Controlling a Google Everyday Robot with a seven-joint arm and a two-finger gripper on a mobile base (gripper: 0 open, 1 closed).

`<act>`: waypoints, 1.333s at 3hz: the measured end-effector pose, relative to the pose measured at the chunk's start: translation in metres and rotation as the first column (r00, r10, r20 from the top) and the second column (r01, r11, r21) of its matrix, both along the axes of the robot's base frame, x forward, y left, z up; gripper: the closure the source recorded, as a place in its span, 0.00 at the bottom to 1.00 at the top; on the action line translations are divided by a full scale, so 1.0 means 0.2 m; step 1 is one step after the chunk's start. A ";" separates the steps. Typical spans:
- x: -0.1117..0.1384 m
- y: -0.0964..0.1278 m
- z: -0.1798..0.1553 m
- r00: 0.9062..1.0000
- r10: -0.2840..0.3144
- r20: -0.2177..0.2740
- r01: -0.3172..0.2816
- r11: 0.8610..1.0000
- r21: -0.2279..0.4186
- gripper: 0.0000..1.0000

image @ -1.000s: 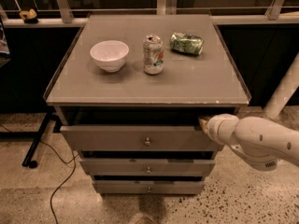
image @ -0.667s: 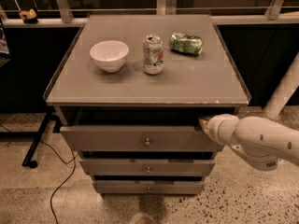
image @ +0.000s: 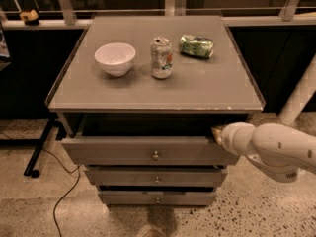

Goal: Open top drawer

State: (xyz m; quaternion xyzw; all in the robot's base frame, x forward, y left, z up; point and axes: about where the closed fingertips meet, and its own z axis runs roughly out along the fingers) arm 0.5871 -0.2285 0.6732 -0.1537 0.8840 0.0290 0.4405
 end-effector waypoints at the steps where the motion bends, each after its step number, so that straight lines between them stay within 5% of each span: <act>1: -0.11 -0.06 -0.03 0.999 -0.014 -0.046 0.014 1.000 0.000 1.00; 4: -0.14 0.01 -0.07 0.996 0.043 -0.076 -0.044 0.999 -0.002 1.00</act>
Offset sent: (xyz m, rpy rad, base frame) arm -0.0230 -0.0115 -0.0074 -0.0001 0.0461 -0.0145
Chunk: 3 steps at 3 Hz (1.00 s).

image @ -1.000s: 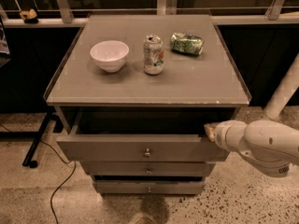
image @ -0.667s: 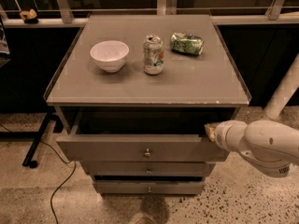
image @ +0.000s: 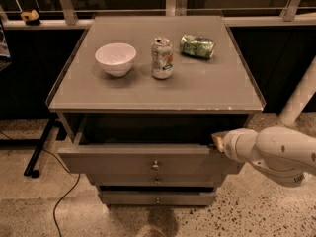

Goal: Open top drawer

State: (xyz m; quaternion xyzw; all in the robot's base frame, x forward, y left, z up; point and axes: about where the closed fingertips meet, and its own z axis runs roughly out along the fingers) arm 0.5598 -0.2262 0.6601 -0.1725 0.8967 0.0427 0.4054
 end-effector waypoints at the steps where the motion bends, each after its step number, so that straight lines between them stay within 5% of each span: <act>1: -0.03 0.00 -0.02 1.000 0.006 -0.018 -0.006 1.000 0.007 1.00; 3: -0.12 -0.01 -0.05 0.999 0.010 -0.050 -0.009 1.000 0.024 1.00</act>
Offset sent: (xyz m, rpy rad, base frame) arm -0.0873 -0.0108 -0.0326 0.0788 0.1619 0.0175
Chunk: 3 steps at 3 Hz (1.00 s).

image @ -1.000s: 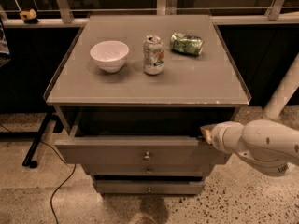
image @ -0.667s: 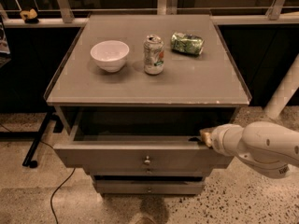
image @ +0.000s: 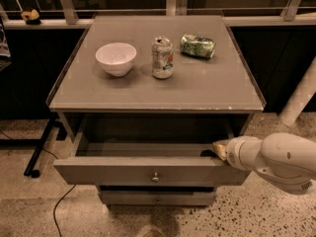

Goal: Open top drawer

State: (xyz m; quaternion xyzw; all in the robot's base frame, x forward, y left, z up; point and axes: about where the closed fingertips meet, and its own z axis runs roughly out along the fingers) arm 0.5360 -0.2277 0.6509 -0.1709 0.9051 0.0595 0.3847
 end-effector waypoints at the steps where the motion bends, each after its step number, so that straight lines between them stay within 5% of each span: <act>1: -0.14 -0.04 0.00 0.999 -0.025 -0.030 0.026 0.999 0.033 1.00; 3: -0.20 -0.05 0.01 0.999 -0.034 -0.040 0.036 0.998 0.051 1.00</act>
Offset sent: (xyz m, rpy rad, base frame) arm -0.1062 -0.0266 0.0007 0.1294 0.1071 -0.0852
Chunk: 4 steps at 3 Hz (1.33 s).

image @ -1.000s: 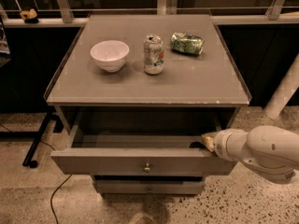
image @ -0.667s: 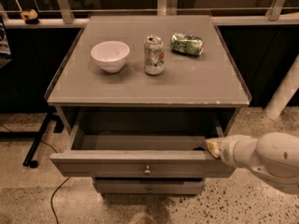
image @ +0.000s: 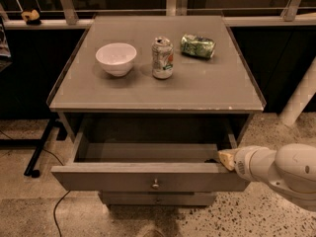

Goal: Open top drawer

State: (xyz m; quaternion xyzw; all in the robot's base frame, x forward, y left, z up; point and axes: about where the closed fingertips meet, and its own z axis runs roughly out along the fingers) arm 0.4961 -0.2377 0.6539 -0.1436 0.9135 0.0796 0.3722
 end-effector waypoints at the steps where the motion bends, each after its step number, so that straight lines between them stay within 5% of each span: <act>1: -0.01 0.08 0.00 0.998 0.065 -0.005 -0.065 0.998 -0.017 1.00; 3: -0.21 0.26 0.01 0.976 0.213 -0.041 -0.212 0.977 0.023 1.00; 4: -0.33 0.26 0.01 0.973 0.222 -0.061 -0.218 0.974 0.064 1.00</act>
Offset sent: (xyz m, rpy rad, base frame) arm -0.0470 0.0605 -0.0025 -0.0013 0.0533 0.2634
